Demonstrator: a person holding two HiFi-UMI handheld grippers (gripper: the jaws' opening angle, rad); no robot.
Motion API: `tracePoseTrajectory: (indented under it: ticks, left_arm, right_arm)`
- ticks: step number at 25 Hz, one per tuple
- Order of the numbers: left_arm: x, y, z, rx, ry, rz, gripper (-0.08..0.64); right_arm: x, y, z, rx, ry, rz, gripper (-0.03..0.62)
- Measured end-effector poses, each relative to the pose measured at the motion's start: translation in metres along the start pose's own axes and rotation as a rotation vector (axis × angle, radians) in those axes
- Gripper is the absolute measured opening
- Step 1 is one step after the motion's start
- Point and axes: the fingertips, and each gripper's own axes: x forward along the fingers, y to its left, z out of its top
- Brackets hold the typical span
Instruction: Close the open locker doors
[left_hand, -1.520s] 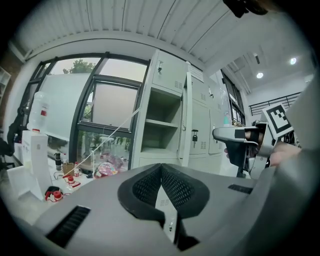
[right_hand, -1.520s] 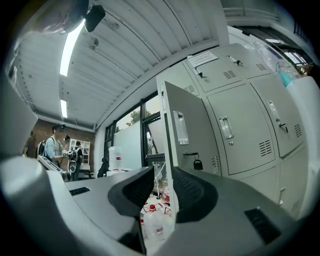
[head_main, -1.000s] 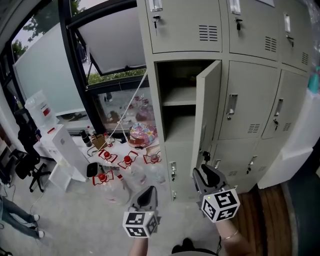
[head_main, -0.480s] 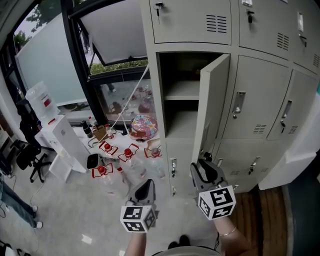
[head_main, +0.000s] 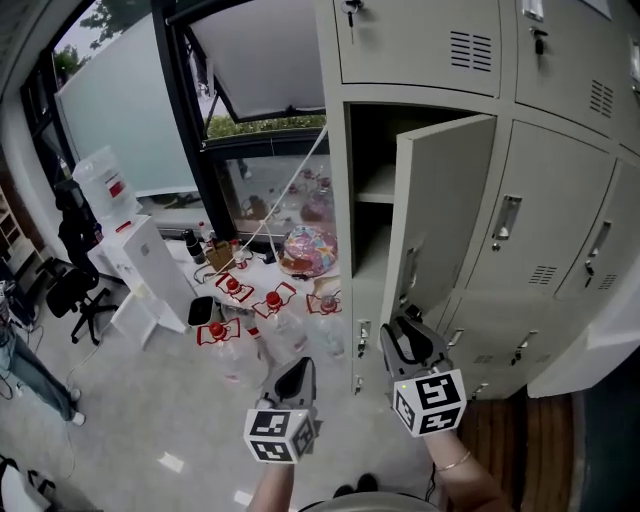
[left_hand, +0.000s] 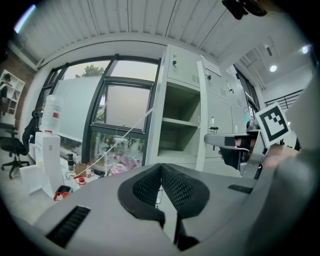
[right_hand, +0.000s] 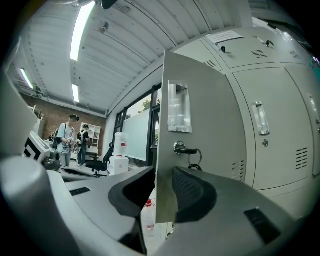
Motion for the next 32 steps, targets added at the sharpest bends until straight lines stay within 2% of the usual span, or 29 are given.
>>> tracePoseTrajectory:
  ticks: [14, 32]
  left_arm:
    - [0.015, 0.015, 0.002, 0.014, 0.009, 0.056, 0.02]
    - [0.052, 0.035, -0.003, 0.012, 0.044, 0.08, 0.02]
  right_arm:
    - [0.065, 0.0, -0.001, -0.034, 0.009, 0.051, 0.094]
    - [0.137, -0.021, -0.019, -0.089, 0.069, 0.039, 0.094]
